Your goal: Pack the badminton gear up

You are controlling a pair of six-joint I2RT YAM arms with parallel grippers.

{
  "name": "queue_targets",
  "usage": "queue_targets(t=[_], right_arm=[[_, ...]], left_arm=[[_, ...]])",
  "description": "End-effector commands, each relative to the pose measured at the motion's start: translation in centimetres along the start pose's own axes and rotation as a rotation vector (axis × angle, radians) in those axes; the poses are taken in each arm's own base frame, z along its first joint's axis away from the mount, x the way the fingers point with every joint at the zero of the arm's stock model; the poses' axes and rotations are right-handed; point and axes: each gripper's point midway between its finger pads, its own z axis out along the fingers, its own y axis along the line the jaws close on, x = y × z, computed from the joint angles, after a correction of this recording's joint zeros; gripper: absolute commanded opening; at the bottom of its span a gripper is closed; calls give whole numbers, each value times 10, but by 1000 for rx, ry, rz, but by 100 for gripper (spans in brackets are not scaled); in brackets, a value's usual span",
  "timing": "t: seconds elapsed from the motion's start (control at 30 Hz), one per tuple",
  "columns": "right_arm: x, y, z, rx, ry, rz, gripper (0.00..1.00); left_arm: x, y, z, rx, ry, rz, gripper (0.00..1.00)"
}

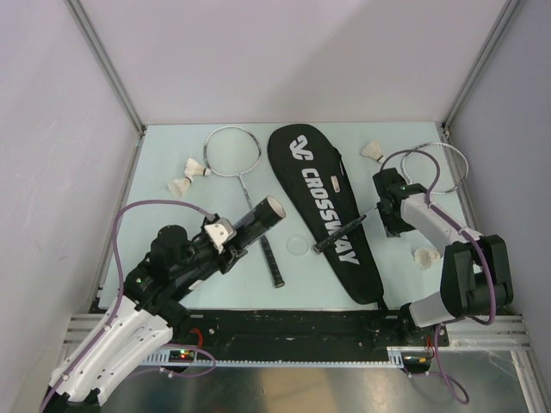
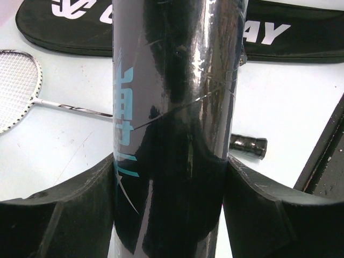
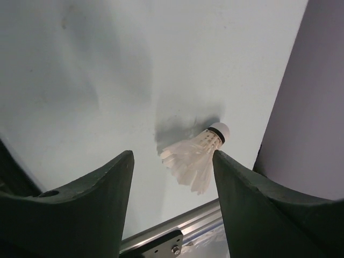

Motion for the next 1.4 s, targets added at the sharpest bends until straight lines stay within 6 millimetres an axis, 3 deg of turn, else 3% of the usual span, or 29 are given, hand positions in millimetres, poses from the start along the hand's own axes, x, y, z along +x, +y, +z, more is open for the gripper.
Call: queue_targets(t=[0.0,0.27,0.57,0.97,1.37], right_arm=[[3,4,0,11,21,-63,67],[-6,6,-6,-8,-35,-131,62],[2,15,-9,-119,-65,-344,62],[35,-5,13,-13,52,-461,60],[37,-15,29,48,96,-475,54]], left_arm=[[-40,4,-5,-14,-121,21,33],[-39,6,-6,-28,-121,13,33],[-39,1,-9,-13,-141,-3,34],[-37,-5,-9,5,-142,-12,35],[-36,-9,-9,15,-144,6,35]])
